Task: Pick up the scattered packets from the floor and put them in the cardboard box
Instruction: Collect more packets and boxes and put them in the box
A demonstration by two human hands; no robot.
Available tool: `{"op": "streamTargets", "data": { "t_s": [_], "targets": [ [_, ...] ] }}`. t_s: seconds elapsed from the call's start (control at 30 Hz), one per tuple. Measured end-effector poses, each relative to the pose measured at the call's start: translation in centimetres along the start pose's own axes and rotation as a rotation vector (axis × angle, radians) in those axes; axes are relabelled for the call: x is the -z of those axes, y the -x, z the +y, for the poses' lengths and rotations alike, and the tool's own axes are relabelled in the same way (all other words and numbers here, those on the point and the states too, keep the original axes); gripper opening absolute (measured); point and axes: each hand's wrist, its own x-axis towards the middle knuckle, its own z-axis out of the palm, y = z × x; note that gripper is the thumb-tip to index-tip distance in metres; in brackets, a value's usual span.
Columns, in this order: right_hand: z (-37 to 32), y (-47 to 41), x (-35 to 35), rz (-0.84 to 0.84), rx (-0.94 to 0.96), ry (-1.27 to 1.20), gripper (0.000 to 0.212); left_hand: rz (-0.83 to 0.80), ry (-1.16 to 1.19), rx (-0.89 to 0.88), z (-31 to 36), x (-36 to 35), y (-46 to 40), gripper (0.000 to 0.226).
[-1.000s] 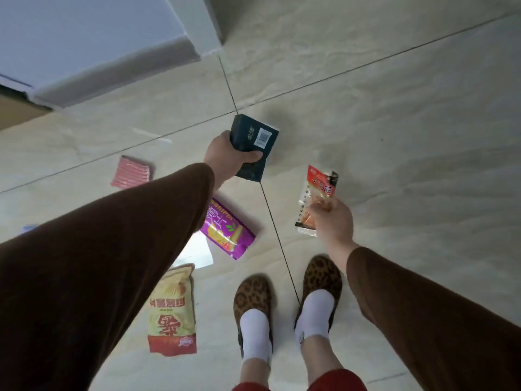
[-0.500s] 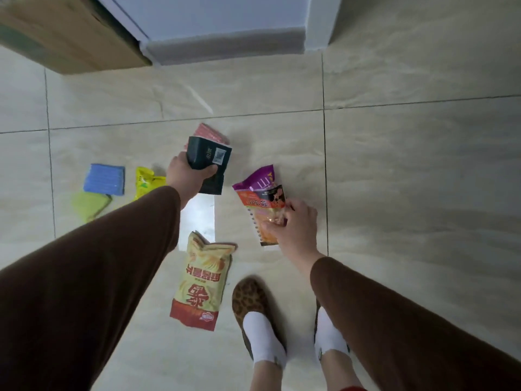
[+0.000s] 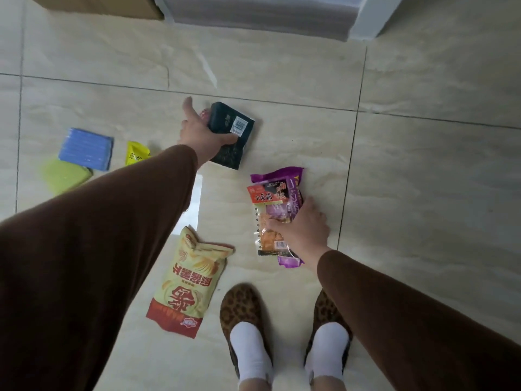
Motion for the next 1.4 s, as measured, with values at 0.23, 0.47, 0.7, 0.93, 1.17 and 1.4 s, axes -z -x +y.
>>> {"op": "streamTargets", "data": {
  "t_s": [0.23, 0.47, 0.7, 0.93, 1.17, 1.4],
  "targets": [
    [-0.2, -0.8, 1.0, -0.15, -0.055, -0.226, 0.042, -0.126, -0.011, 0.071, -0.1, -1.7, 6.4, 0.073],
    [-0.3, 6.7, 6.1, -0.119, -0.024, -0.237, 0.049, -0.061, 0.116, 0.114, -4.1, 2.9, 19.6, 0.053],
    [-5.7, 16.6, 11.4, -0.097, 0.05, -0.176, 0.052, 0.028, 0.262, 0.226, -6.6, 14.4, 29.7, 0.061],
    [-14.7, 25.1, 8.9, -0.105, 0.152, -0.139, 0.059, 0.12, 0.413, 0.24, -10.9, 24.3, 35.9, 0.058],
    [-22.8, 34.6, -0.3, -0.061, 0.198, -0.1, 0.059, 0.102, 0.447, 0.192, -21.1, 33.5, 40.0, 0.06],
    [-30.0, 43.4, -9.5, -0.067, 0.146, -0.108, 0.073, 0.087, 0.422, 0.197, -30.9, 44.5, 42.2, 0.06]
  ]
}}
